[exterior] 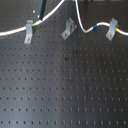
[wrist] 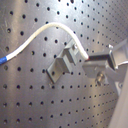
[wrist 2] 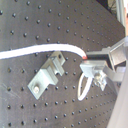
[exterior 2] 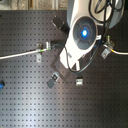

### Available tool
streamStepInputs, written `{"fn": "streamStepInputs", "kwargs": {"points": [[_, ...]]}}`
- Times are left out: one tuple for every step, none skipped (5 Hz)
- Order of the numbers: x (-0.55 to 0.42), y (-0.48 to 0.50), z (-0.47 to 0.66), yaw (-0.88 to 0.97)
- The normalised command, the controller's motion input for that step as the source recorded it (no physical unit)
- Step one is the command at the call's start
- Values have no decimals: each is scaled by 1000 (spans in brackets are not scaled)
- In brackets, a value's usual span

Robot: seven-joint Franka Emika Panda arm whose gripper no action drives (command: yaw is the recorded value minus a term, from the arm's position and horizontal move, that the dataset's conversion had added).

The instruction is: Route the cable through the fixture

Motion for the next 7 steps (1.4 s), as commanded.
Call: {"fn": "streamStepInputs", "kwargs": {"points": [[-382,-124,442,-31],[-299,-24,133,89],[-177,45,166,71],[-309,89,449,206],[0,0,15,0],[54,280,237,37],[109,185,410,71]]}}
